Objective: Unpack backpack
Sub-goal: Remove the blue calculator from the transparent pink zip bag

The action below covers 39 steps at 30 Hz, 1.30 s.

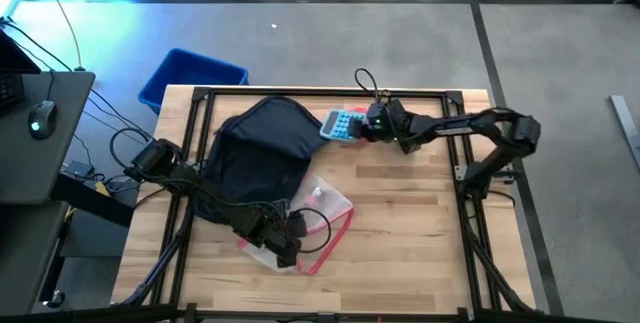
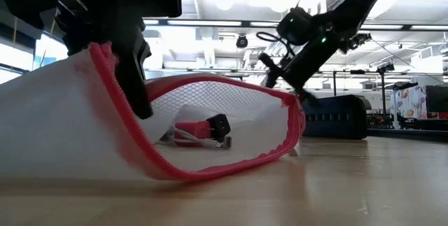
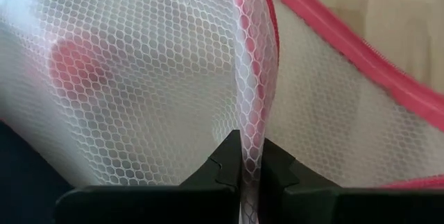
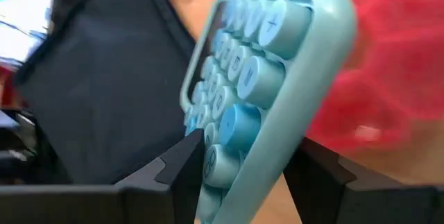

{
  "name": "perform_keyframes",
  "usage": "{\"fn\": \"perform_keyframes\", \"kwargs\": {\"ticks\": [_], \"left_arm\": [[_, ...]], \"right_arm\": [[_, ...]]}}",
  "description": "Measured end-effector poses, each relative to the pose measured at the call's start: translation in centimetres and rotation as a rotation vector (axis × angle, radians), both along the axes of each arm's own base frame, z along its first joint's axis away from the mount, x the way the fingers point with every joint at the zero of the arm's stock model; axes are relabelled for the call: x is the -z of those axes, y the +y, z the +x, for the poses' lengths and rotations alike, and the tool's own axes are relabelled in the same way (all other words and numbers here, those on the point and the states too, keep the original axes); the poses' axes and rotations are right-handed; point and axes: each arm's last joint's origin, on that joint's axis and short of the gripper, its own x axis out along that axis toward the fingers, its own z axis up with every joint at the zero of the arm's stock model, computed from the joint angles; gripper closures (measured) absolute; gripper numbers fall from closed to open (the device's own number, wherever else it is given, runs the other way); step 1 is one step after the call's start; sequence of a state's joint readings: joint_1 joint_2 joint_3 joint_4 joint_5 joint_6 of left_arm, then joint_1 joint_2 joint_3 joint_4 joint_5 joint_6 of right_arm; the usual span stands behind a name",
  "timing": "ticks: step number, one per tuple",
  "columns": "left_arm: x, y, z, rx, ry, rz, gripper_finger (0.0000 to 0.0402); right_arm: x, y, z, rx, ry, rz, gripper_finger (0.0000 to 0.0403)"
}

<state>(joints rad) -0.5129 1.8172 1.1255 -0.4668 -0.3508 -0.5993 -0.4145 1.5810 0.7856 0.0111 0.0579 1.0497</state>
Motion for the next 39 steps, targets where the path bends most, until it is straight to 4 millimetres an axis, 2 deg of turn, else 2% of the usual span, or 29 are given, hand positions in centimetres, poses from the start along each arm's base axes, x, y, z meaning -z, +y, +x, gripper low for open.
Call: {"fn": "perform_keyframes", "kwargs": {"ticks": [4, 11, 17, 23, 26, 31, 34, 36, 39], "left_arm": [[-0.1, -0.1, 0.2, -0.003, -0.020, -0.010, 0.0402], [-0.1, 0.0, 0.2, -0.063, -0.041, -0.021, 0.0402], [-0.2, 0.0, 0.3, -0.082, -0.050, -0.034, 0.0402], [-0.1, 0.0, 0.2, -0.082, -0.044, -0.031, 0.0402], [-0.1, 0.0, 0.2, -0.081, -0.042, -0.033, 0.0402], [-0.1, 0.0, 0.2, -0.083, -0.044, -0.029, 0.0402], [-0.1, 0.1, 0.3, -0.086, -0.047, -0.026, 0.0402], [-0.1, 0.1, 0.3, -0.087, -0.050, -0.026, 0.0402], [-0.2, 0.0, 0.4, -0.088, -0.065, -0.033, 0.0402]], "right_arm": [[-0.4, 0.4, -1.6, 0.019, 0.129, 0.008, 0.0236], [-0.4, 0.6, -1.4, 0.090, 0.123, -0.019, 0.0240], [0.1, -0.2, 0.3, 0.171, -0.039, -0.017, 0.0253], [0.9, -1.0, 2.7, 0.053, 0.009, 0.022, 0.0254], [-0.3, -1.3, 3.5, -0.042, 0.094, -0.043, 0.0254], [-3.8, -1.9, 4.5, -0.145, 0.299, -0.211, 0.0254], [-5.3, -2.2, 4.9, -0.174, 0.328, -0.265, 0.0254], [-5.7, -2.4, 4.9, -0.174, 0.332, -0.269, 0.0254], [-5.3, -2.4, 4.6, -0.152, 0.340, -0.241, 0.0254]]}}
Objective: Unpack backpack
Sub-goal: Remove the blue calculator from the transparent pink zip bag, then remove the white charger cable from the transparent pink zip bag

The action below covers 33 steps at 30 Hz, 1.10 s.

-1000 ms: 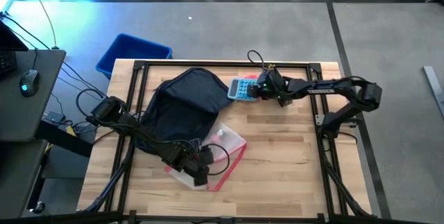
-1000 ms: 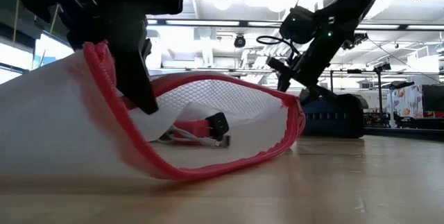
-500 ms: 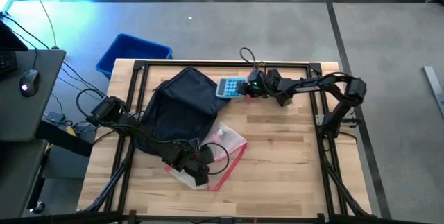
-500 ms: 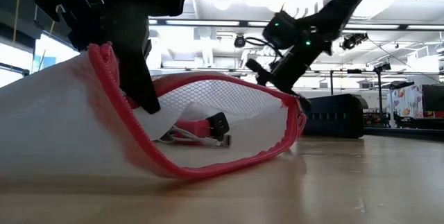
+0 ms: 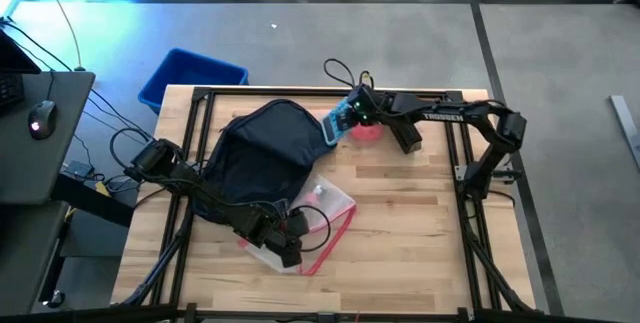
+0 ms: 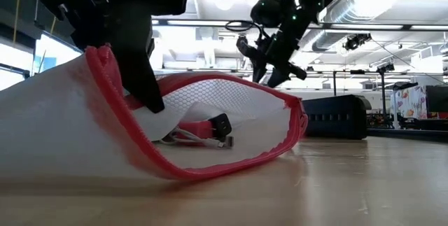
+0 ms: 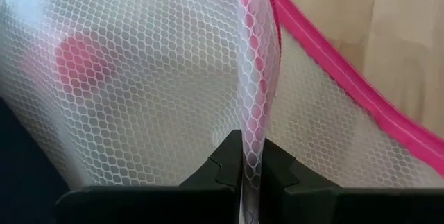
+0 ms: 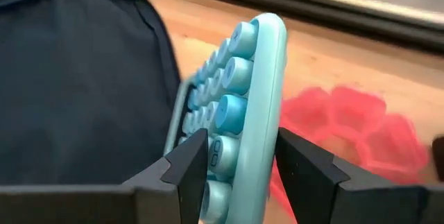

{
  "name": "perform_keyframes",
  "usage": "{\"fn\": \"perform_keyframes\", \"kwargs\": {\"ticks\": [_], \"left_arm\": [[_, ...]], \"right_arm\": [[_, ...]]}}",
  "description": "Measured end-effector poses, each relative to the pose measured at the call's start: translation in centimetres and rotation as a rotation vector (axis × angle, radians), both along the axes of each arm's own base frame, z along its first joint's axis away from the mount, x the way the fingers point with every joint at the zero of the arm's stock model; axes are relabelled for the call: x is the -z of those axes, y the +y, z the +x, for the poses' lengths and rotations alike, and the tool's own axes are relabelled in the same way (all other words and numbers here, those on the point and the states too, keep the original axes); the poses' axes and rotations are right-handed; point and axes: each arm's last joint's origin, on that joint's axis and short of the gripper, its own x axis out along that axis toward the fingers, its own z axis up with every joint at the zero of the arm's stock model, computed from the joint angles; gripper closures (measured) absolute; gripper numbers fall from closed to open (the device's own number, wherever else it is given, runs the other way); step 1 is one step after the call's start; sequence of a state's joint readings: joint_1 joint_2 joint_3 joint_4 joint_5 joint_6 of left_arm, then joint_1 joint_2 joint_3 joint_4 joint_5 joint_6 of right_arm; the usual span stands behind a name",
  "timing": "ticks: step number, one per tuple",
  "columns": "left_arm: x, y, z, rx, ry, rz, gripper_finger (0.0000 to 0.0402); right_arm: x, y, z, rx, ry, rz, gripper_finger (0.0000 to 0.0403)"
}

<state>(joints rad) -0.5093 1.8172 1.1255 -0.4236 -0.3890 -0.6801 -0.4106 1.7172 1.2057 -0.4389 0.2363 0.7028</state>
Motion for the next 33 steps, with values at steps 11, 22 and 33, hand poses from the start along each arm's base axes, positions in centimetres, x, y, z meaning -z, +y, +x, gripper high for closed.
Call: {"fn": "perform_keyframes", "kwargs": {"ticks": [11, 22, 33], "left_arm": [[-0.1, -0.1, 0.2, -0.027, -0.033, -0.013, 0.0402], [-0.1, 0.2, 0.3, -0.052, -0.036, -0.022, 0.0402], [-1.8, 0.1, 1.0, -0.077, -0.073, 0.058, 0.0402]], "right_arm": [[4.1, -0.3, 1.9, -0.048, 0.031, 0.115, 0.0255], [0.0, -1.5, 3.2, -0.222, 0.023, -0.031, 0.0237], [-8.4, 14.2, -1.0, -0.828, -0.080, -0.291, 0.0237]]}}
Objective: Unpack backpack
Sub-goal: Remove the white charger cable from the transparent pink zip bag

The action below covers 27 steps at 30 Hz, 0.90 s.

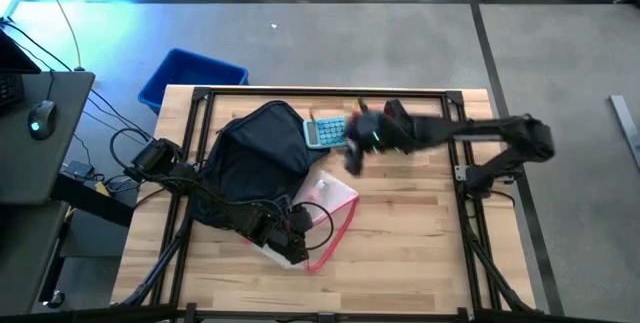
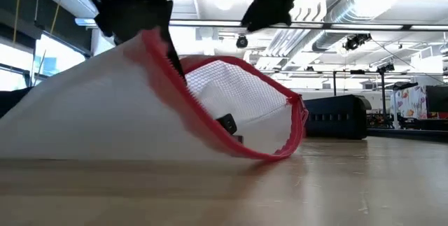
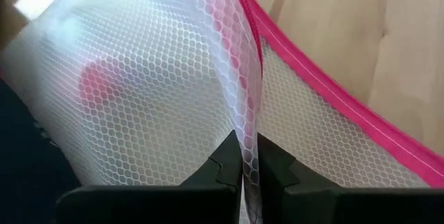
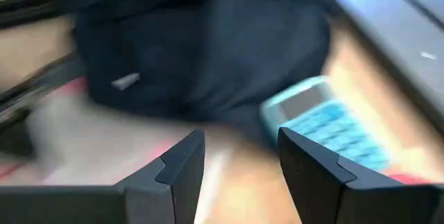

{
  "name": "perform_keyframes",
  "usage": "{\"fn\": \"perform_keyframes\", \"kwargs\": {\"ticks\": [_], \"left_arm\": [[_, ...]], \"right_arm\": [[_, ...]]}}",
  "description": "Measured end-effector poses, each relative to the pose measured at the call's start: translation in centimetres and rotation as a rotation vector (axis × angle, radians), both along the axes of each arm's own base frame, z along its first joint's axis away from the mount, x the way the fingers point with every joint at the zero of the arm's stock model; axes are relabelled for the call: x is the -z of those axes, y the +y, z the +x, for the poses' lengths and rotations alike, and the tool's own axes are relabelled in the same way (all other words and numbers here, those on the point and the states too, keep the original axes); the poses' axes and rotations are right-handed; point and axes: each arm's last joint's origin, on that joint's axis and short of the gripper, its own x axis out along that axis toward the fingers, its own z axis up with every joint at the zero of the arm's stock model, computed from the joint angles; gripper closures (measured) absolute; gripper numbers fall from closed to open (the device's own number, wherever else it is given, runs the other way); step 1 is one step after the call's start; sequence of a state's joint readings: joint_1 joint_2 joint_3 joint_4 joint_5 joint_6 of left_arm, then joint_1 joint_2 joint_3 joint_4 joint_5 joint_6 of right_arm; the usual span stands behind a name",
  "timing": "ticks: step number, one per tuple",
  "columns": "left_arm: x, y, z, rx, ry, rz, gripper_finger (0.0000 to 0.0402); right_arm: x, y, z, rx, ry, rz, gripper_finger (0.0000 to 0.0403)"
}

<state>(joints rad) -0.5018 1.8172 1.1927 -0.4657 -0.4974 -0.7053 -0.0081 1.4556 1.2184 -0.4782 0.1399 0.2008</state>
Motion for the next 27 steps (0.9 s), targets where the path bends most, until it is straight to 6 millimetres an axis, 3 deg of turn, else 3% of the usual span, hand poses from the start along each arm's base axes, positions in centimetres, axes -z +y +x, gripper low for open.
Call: {"fn": "perform_keyframes", "kwargs": {"ticks": [2, 5, 11, 15, 20, 27], "left_arm": [[-0.2, 0.0, 0.1, -0.002, -0.007, 0.002, 0.0402], [-0.7, -0.2, 0.3, 0.008, -0.019, 0.008, 0.0402], [-2.8, -1.1, 1.3, 0.167, -0.036, 0.034, 0.0402], [-4.1, -1.7, 2.0, 0.272, -0.058, -0.042, 0.0402], [-4.0, -1.4, 2.4, 0.272, -0.067, -0.060, 0.0402], [-3.8, -0.5, 2.9, 0.276, -0.050, -0.038, 0.0402]], "right_arm": [[0.5, 3.5, -1.4, -0.076, -0.006, 0.047, 0.0237], [3.1, 8.1, -3.2, -0.161, 0.009, 0.128, 0.0237], [9.4, 14.3, -4.9, -0.282, -0.089, 0.233, 0.0238], [12.1, 15.7, -4.5, -0.287, -0.106, 0.202, 0.0238], [14.3, 16.6, -2.3, -0.300, -0.049, 0.088, 0.0238], [16.9, 15.8, 0.6, -0.163, 0.074, 0.027, 0.0238]]}}
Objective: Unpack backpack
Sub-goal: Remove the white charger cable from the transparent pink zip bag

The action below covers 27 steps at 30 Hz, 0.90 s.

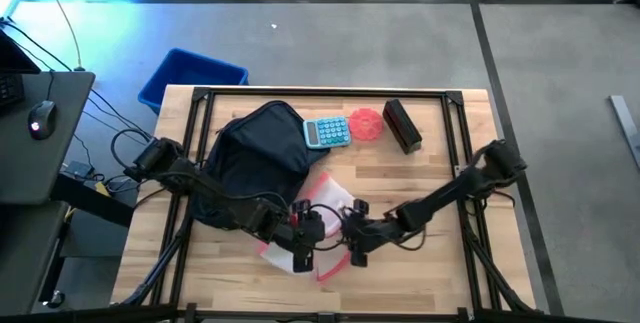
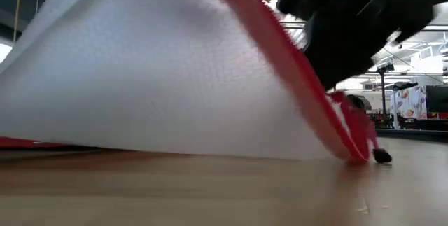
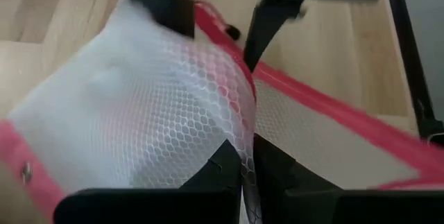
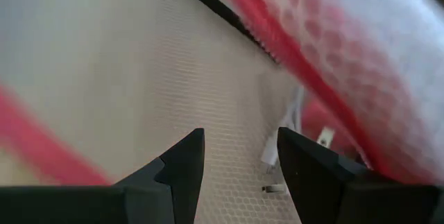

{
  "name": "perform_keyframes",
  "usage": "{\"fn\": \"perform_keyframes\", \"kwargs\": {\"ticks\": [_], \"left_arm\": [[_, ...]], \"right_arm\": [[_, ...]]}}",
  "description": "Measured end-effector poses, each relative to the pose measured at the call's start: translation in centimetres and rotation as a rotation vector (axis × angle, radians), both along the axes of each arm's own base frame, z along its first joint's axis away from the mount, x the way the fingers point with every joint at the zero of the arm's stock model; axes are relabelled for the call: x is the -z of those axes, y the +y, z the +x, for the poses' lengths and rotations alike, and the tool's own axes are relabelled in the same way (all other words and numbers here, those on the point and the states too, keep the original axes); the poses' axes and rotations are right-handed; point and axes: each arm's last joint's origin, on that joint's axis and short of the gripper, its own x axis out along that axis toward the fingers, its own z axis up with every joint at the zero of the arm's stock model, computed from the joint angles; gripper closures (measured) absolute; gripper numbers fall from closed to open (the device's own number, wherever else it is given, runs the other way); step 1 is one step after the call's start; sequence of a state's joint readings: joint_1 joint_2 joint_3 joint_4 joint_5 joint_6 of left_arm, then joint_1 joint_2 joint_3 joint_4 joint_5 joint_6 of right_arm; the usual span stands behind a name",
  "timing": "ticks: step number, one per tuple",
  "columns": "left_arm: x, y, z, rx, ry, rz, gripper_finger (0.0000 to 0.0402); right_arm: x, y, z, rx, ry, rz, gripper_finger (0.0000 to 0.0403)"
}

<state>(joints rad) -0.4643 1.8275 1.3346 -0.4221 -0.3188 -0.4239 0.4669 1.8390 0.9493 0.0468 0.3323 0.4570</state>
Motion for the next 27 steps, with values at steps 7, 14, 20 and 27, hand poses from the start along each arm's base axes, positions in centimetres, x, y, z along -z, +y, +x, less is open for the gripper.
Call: {"fn": "perform_keyframes", "kwargs": {"ticks": [7, 14, 20, 27], "left_arm": [[0.0, 0.3, 0.2, 0.046, 0.022, -0.029, 0.0402], [0.0, 0.3, 0.2, 0.097, 0.029, -0.014, 0.0402], [0.1, 0.7, 0.4, 0.146, 0.036, -0.004, 0.0402], [0.1, 1.0, 0.4, 0.170, 0.054, -0.012, 0.0402]], "right_arm": [[1.4, -1.7, 1.0, 0.068, 0.048, -0.022, 0.0238], [0.7, -2.0, 2.0, -0.015, -0.049, -0.069, 0.0237], [1.0, -3.3, 2.8, -0.068, -0.047, -0.090, 0.0209], [3.3, -4.3, 3.6, -0.144, -0.009, -0.087, 0.0157]]}}
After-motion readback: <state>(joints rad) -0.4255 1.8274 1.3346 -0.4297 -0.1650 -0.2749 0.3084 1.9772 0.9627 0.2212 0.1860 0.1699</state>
